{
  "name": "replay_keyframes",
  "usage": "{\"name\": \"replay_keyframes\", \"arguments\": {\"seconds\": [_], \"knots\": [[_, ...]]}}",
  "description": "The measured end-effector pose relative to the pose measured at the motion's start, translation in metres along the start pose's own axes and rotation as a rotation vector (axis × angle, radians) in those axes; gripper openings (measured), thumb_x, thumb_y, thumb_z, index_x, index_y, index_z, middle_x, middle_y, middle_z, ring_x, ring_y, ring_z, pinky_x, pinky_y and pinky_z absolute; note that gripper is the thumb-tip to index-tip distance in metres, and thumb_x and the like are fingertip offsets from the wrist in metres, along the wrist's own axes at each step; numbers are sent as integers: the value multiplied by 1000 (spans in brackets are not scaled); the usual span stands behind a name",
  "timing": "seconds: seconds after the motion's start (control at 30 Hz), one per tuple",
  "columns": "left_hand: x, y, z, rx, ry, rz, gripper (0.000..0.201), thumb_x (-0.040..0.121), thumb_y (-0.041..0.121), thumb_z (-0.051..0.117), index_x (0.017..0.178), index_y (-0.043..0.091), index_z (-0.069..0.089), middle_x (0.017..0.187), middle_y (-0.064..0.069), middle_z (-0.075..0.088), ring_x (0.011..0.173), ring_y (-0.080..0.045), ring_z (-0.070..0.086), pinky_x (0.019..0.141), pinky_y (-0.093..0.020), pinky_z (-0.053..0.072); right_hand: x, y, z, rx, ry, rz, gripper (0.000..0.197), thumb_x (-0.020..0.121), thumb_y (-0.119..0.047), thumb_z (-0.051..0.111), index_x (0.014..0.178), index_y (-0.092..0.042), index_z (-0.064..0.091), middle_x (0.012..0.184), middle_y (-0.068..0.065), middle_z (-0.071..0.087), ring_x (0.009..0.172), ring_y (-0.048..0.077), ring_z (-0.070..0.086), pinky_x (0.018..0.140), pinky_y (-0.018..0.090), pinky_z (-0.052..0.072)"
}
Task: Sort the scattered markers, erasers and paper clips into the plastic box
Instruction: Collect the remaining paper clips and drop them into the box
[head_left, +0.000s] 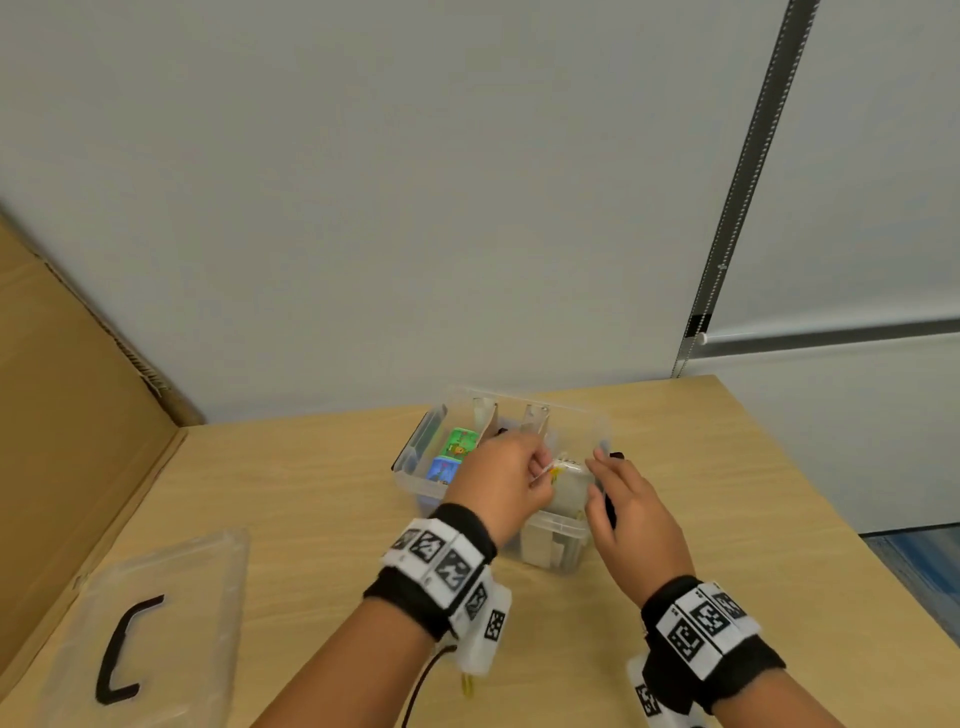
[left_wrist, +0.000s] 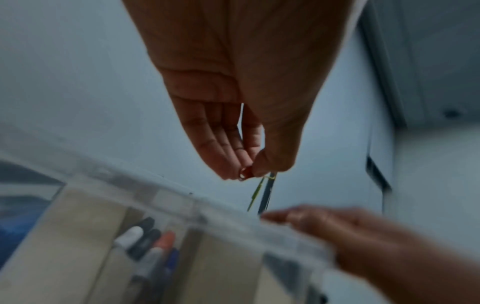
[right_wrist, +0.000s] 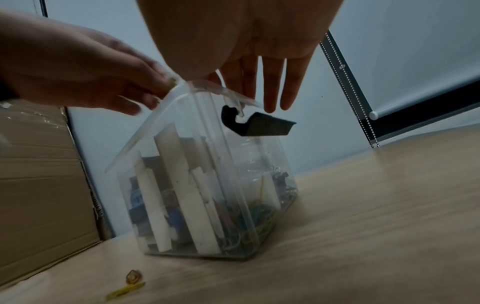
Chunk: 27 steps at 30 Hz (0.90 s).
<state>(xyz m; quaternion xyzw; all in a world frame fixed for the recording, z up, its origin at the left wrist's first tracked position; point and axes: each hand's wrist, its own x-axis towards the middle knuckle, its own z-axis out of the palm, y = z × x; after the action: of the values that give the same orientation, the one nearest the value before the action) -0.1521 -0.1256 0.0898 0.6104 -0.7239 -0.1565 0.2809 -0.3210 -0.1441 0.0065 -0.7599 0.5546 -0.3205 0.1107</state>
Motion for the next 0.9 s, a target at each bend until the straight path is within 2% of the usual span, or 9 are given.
{"name": "replay_keyframes", "arguments": {"seconds": [0.07, 0.17, 0.23, 0.3, 0.43, 0.6, 0.67, 0.8, 0.9], "knots": [[12, -1, 16, 216, -96, 57, 14, 86, 15, 52, 96, 14, 62, 94, -2, 63, 85, -19, 59, 79, -32, 48, -2, 0, 0, 0, 3, -13, 44, 94, -34, 36, 132, -20, 55, 139, -10, 48, 121, 9, 50, 85, 28, 52], [26, 1, 30, 468, -321, 82, 18, 90, 11, 49, 94, 10, 66, 90, -9, 65, 86, -29, 61, 70, -32, 41, -3, 1, 0, 11, 5, -23, 55, 92, -42, 25, 133, -21, 53, 140, -9, 48, 121, 9, 50, 88, 29, 52], [32, 2, 31, 515, -428, 65, 19, 91, 9, 48, 84, 9, 65, 76, -8, 60, 80, -30, 60, 67, -32, 40, -4, 0, 1, 15, 22, -26, 55, 92, -41, 25, 133, -20, 53, 139, -7, 49, 121, 10, 51, 90, 30, 52], [32, 2, 25, 461, -448, 73, 21, 93, 13, 47, 90, 11, 67, 80, -7, 64, 86, -28, 61, 71, -33, 42, -4, 0, 1, 18, 34, -33, 55, 92, -41, 25, 133, -18, 54, 139, -6, 50, 120, 11, 51, 90, 30, 52], [10, -5, -5, 164, -199, 90, 26, 94, 22, 52, 115, 22, 67, 110, 4, 70, 102, -13, 62, 93, -30, 48, -3, 1, 0, 30, 16, -33, 53, 92, -39, 27, 131, -16, 55, 138, -4, 51, 119, 14, 52, 91, 32, 51], [-48, -46, -37, 58, 77, 9, 18, 91, 27, 57, 107, 28, 65, 100, 16, 63, 91, 3, 57, 81, -16, 48, -5, -14, -7, -17, 61, -68, 47, 91, -29, 33, 129, -11, 54, 131, 5, 53, 124, 24, 44, 103, 41, 42], [-75, -73, -38, 73, 107, -68, 14, 89, 25, 60, 102, 27, 66, 96, 16, 63, 88, 1, 57, 78, -19, 49, -14, -31, -9, -22, 97, -195, 37, 88, -20, 44, 124, -14, 54, 122, 1, 51, 118, 21, 42, 101, 35, 40], [-120, -121, -25, 188, -122, -316, 32, 85, 37, 64, 115, 27, 60, 108, 13, 58, 101, -7, 55, 86, -23, 46, -36, -65, 12, 64, -191, -477, 24, 89, -20, 46, 110, -18, 57, 108, -6, 51, 101, 11, 48, 84, 23, 46], [-143, -139, -9, 219, -332, -467, 76, 70, 61, 69, 133, 25, 47, 123, 10, 49, 114, -11, 47, 96, -25, 41, -36, -72, 43, -21, -535, -428, 41, 90, -32, 51, 128, -17, 46, 124, -3, 42, 116, 16, 45, 95, 29, 45]]}}
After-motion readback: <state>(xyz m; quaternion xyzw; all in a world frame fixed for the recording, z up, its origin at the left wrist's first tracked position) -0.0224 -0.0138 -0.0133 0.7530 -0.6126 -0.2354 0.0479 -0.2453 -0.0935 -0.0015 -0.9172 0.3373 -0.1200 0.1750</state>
